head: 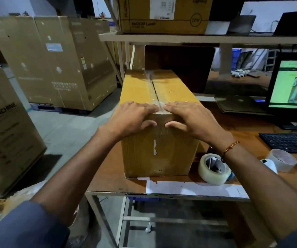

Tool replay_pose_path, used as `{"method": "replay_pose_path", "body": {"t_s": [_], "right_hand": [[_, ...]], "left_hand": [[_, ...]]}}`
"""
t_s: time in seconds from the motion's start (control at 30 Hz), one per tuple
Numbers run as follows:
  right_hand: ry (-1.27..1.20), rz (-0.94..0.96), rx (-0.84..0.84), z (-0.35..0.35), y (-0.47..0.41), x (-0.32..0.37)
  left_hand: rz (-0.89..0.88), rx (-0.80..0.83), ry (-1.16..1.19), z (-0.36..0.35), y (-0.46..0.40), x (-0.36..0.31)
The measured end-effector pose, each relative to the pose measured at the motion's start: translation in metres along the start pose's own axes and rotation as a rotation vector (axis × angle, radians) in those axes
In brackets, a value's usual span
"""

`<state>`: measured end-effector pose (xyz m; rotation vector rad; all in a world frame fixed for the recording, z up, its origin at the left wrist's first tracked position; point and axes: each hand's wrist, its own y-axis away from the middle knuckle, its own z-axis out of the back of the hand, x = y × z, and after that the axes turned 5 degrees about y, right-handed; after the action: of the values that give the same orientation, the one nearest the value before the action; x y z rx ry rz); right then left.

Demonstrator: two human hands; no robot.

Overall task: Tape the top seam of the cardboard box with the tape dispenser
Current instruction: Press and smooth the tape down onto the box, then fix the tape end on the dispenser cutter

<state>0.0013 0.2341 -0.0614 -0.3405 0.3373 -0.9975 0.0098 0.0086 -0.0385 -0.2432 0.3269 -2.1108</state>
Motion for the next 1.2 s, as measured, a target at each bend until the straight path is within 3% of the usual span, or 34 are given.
{"method": "replay_pose_path", "body": {"t_s": [0.17, 0.4, 0.53, 0.63, 0.73, 0.87, 0.93, 1.0, 1.1, 1.2], "right_hand": [[0.006, -0.051, -0.067, -0.007, 0.004, 0.001], [-0.013, -0.111, -0.36, -0.034, 0.017, 0.008], [0.199, -0.163, -0.315, -0.051, 0.031, 0.015], [0.222, -0.147, -0.269, -0.049, 0.033, 0.014], [0.083, -0.142, -0.379, -0.041, 0.042, 0.008], [-0.218, -0.315, -0.601, -0.036, 0.079, -0.007], [-0.317, -0.435, -0.581, -0.045, 0.108, -0.02], [-0.363, -0.505, -0.543, -0.061, 0.135, -0.027], [-0.376, -0.645, -0.426, -0.092, 0.177, -0.045], [-0.402, -0.846, -0.295, -0.118, 0.203, -0.059]], "left_hand": [[0.043, -0.048, 0.021, -0.013, 0.003, 0.0], [0.147, -0.345, -0.1, -0.053, 0.027, -0.009], [0.214, -0.338, -0.101, -0.069, 0.035, -0.013], [0.233, -0.371, -0.075, -0.071, 0.036, -0.018], [0.222, -0.459, -0.04, -0.071, 0.039, -0.026], [0.096, -0.725, 0.133, -0.085, 0.046, -0.063], [-0.025, -0.652, 0.321, -0.103, 0.044, -0.084], [-0.072, -0.466, 0.539, -0.12, 0.045, -0.095], [0.035, -0.311, 0.771, -0.148, 0.036, -0.12], [0.16, -0.2, 0.825, -0.175, 0.023, -0.15]]}}
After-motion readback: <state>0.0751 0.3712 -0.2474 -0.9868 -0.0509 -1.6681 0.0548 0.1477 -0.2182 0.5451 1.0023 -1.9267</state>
